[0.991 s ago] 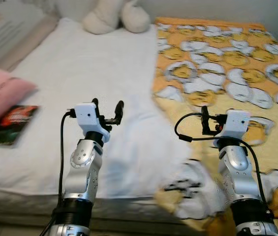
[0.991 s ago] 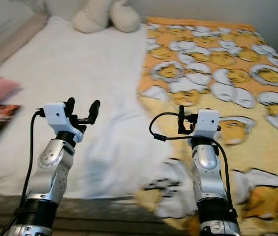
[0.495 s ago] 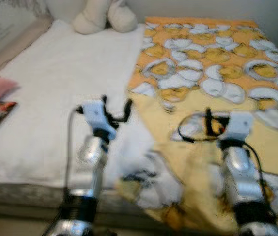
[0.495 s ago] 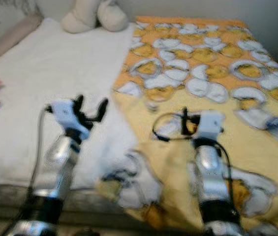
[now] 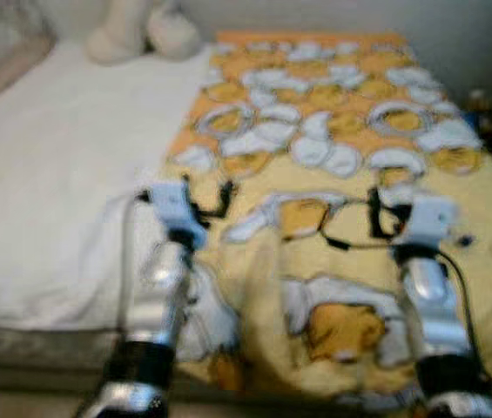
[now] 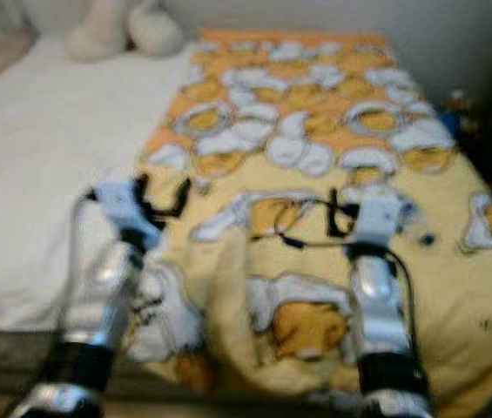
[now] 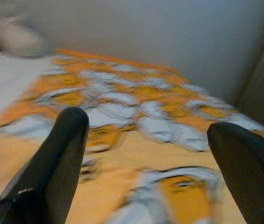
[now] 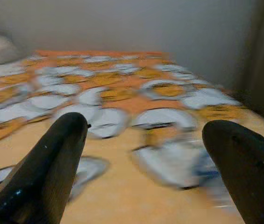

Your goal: Clean up the room

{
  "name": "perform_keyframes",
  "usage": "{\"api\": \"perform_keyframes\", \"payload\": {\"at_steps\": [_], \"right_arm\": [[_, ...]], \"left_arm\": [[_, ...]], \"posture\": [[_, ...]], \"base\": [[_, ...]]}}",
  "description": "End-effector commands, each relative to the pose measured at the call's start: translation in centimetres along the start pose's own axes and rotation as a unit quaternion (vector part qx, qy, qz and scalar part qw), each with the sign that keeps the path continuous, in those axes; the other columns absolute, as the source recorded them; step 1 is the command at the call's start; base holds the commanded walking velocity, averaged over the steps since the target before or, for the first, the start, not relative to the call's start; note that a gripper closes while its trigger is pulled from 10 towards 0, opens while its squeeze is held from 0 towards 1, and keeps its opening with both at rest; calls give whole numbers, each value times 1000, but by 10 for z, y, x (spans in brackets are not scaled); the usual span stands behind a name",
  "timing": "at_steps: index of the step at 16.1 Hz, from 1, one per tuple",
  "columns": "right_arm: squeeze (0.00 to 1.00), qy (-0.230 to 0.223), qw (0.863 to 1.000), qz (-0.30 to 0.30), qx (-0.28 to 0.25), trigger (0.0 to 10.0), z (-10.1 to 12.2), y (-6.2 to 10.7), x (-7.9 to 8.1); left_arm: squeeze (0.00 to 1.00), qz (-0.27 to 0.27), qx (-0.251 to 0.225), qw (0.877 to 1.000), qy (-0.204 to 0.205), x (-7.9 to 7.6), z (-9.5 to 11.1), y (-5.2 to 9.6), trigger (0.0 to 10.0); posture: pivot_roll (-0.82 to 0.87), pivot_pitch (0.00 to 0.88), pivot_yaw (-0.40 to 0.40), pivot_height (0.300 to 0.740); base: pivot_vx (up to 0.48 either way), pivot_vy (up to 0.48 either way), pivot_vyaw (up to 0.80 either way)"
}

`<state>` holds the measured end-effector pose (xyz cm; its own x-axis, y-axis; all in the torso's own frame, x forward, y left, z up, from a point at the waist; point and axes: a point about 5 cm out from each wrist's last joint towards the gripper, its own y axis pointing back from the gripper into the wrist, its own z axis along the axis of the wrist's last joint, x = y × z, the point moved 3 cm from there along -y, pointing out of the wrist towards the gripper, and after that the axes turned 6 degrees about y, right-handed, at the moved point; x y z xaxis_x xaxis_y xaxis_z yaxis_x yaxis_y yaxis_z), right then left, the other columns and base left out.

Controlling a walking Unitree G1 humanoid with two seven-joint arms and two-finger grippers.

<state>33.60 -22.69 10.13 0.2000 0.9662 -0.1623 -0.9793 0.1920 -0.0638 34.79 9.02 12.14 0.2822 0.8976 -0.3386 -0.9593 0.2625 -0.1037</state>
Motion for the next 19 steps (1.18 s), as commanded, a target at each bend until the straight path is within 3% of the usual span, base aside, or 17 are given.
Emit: {"api": "perform_keyframes", "payload": {"at_steps": [1,3,15,19], "right_arm": [[0,-5,1000,9,-7,10000,5,-2,9],[0,-4,1000,11,-1,10000,3,-2,10],[0,-11,1000,18,17,10000,-5,3,12],[0,-11,1000,18,20,10000,-7,6,12]], "left_arm": [[0,15,-6,1000,-15,11,8,-3,10000],[0,12,-6,1000,-15,12,9,-5,10000],[0,-4,4,1000,-2,10,6,9,10000],[0,-24,8,1000,-8,6,3,15,10000]], "posture": [[-111,0,50,740],[-108,0,51,740],[-84,43,39,740],[-83,47,33,740]], "base": [[0,0,0],[0,0,0],[0,470,-640],[-298,379,-616]]}}
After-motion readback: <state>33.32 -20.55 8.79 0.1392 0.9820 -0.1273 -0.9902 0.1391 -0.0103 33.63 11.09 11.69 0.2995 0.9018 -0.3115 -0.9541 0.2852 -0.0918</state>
